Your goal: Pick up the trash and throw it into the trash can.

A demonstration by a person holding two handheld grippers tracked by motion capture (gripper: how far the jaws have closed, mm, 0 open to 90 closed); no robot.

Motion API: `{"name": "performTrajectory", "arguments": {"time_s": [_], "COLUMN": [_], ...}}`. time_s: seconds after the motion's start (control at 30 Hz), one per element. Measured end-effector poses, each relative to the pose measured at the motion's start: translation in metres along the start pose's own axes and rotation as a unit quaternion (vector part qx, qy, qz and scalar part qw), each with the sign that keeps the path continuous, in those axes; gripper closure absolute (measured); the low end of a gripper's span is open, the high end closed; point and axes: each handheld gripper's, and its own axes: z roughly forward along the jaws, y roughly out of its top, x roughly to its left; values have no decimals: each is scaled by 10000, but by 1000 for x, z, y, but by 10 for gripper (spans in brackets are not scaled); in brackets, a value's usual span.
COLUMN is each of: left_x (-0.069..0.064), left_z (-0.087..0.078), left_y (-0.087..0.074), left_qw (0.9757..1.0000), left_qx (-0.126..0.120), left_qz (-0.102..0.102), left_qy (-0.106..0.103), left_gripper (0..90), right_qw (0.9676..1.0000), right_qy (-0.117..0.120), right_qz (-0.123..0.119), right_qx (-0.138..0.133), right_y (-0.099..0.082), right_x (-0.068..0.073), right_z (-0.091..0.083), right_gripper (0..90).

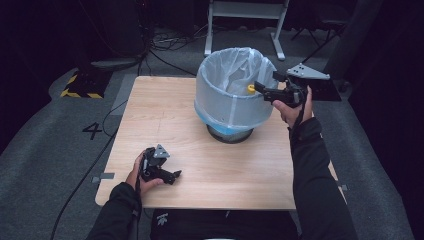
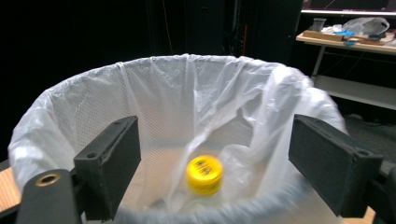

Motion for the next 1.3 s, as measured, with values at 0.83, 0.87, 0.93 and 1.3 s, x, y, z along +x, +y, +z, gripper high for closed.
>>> {"name": "performTrajectory", "arguments": {"time_s": [0.83,0.87,0.93,1.3], "left_x": [0,0,1,0], "left_z": [0,0,0,0], "left_y": [0,0,1,0], "left_qw": [10000,10000,10000,10000], "left_qx": [16,16,-4,14], "left_qz": [-11,-11,42,-24], "left_qy": [2,2,57,-6], "left_gripper": [4,4,3,4], "right_qw": [9947,9941,9930,9831], "right_qy": [-345,-335,-320,-315], "right_qz": [-445,-440,-444,-545], "right_qx": [858,933,1047,1717], "right_y": [-80,-86,-97,-150], "right_x": [-25,-24,-24,-13], "right_z": [-65,-65,-65,-61], "right_gripper": [192,192,192,191]}}
